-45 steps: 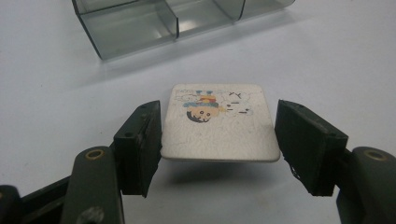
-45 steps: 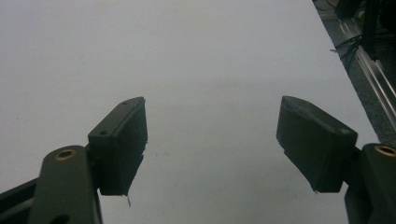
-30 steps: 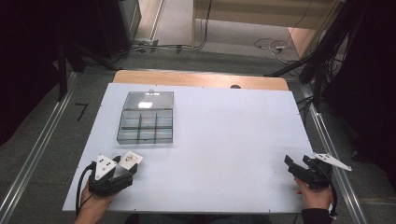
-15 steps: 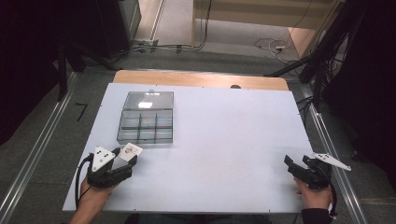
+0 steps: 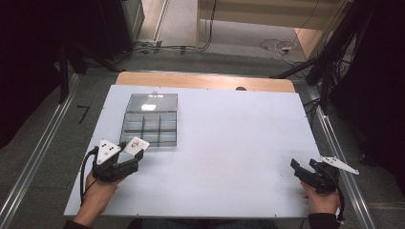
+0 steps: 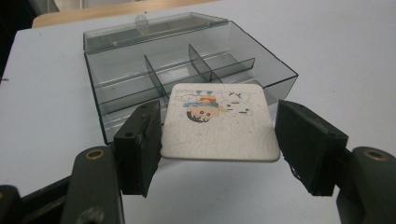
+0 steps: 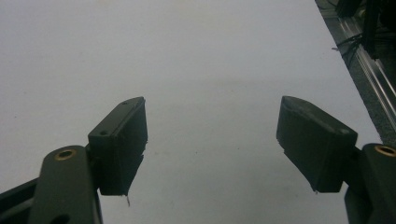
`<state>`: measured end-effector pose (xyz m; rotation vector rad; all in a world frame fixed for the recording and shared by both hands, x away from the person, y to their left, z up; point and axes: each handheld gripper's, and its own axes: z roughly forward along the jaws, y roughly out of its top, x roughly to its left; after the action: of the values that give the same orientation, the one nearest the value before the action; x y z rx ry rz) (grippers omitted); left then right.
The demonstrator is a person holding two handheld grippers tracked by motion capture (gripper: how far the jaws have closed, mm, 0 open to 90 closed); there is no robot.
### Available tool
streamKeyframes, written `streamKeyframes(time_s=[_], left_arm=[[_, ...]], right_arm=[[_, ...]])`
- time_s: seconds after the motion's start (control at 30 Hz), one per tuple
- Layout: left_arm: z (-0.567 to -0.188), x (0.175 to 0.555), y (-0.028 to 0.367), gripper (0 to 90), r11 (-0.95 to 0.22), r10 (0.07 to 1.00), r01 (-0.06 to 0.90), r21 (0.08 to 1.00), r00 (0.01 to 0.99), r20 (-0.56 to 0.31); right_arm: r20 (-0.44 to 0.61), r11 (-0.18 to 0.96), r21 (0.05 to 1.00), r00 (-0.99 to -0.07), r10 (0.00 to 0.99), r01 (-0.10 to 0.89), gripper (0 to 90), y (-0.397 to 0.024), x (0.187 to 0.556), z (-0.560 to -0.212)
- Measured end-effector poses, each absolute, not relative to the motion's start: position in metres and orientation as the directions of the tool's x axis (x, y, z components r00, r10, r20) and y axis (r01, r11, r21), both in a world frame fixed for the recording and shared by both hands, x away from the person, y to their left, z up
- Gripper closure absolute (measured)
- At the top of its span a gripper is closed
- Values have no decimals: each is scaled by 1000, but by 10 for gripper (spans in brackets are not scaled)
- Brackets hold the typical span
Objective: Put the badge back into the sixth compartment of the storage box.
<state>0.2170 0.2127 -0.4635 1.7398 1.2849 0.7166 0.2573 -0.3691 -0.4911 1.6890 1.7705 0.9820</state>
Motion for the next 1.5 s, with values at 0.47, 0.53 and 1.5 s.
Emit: streamKeyframes(time_s=[0.47,0.53,1.5], left_arm=[[-457,230,204,337,-126,945,470,874,326,-39],[-457,232,203,336,-127,945,472,872,325,-39],[-455,258,191,336,-139,939,487,862,343,-42]], right_arm=[[131,-32,779,-113,985,626,232,-370,258,-491],[133,-33,779,-113,985,627,232,-370,258,-491],[137,-39,776,-108,985,630,232,-370,258,-492]])
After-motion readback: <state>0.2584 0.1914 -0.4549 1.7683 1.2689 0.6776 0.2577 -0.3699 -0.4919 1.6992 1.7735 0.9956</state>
